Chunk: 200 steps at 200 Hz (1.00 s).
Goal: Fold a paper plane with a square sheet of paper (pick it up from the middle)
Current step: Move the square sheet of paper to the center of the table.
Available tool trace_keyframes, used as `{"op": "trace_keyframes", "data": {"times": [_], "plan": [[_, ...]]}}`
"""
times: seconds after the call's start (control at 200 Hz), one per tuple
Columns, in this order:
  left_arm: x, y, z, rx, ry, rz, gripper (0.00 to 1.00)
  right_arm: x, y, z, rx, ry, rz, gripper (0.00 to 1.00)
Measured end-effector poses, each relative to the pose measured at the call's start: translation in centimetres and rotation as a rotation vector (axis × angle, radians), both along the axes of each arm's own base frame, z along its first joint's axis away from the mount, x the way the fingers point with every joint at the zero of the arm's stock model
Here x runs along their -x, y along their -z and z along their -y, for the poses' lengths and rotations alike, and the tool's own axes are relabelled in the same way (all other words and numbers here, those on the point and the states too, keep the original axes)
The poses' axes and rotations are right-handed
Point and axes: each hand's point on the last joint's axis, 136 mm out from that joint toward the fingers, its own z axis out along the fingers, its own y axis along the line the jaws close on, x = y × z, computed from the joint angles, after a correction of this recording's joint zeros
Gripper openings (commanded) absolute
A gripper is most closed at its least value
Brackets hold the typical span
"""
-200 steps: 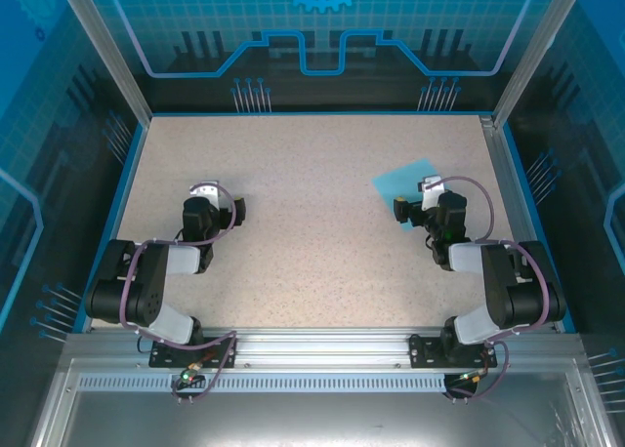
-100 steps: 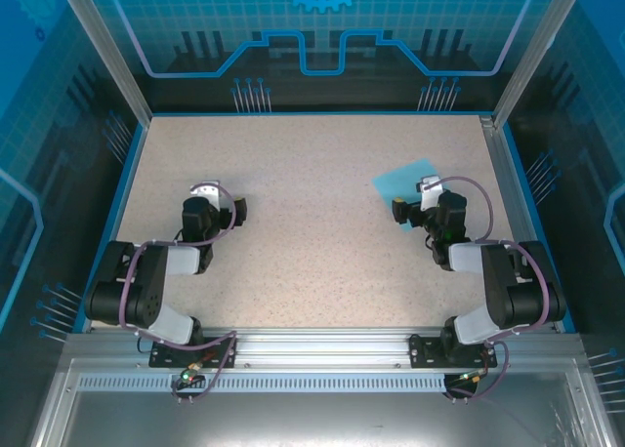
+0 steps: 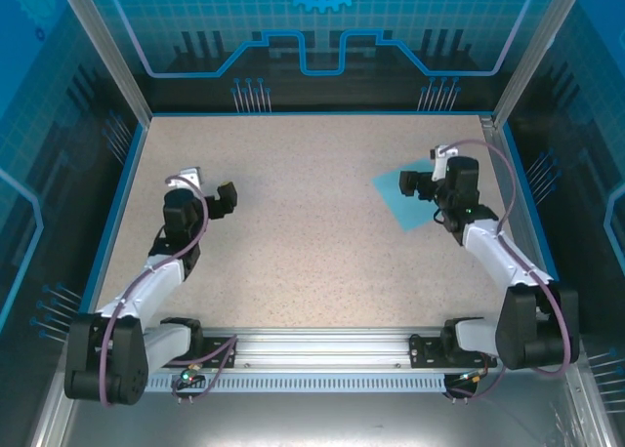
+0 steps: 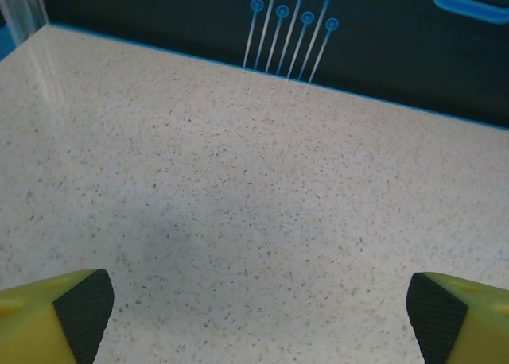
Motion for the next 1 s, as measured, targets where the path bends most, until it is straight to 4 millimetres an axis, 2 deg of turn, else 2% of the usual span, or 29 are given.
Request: {"op": "trace_keyframes", "data": {"times": [0.07, 0.155, 0.3, 0.44, 0.535, 0.635, 0.815, 1.0], "plan": [[0.0, -0.7, -0.1, 0.067, -0.034, -0.02, 0.99, -0.2, 0.0, -0.3, -0.057, 0.01, -0.08, 0.99], [0.3, -0.9, 0.1, 0.132, -0.044, -0.045, 0.99, -0.4, 1.3, -1.0, -0.128, 0.015, -0.174, 0.99], [1.4, 1.4, 0.7, 0.228, -0.058, -0.174, 0.99, 0.6, 5.0, -2.4, -0.22, 0.008, -0.362, 0.99], [1.7, 3.3, 2.1, 0.291, -0.012, -0.265, 0.99, -0.9, 6.8, -3.4, -0.238, 0.037, -0.478, 0.96], [1.7, 4.1, 3.2, 0.343, 0.031, -0.302, 0.99, -2.3, 8.2, -3.3, -0.237, 0.082, -0.531, 0.94], [1.8, 4.4, 4.6, 0.402, 0.091, -0.325, 0.99, -2.8, 10.1, -3.0, -0.232, 0.128, -0.594, 0.93], [1.7, 4.8, 6.4, 0.471, 0.173, -0.348, 0.99, -2.8, 12.9, -2.6, -0.229, 0.195, -0.689, 0.88], [1.9, 4.8, 7.0, 0.499, 0.199, -0.361, 0.99, -2.0, 15.5, -2.8, -0.25, 0.251, -0.769, 0.87]]}}
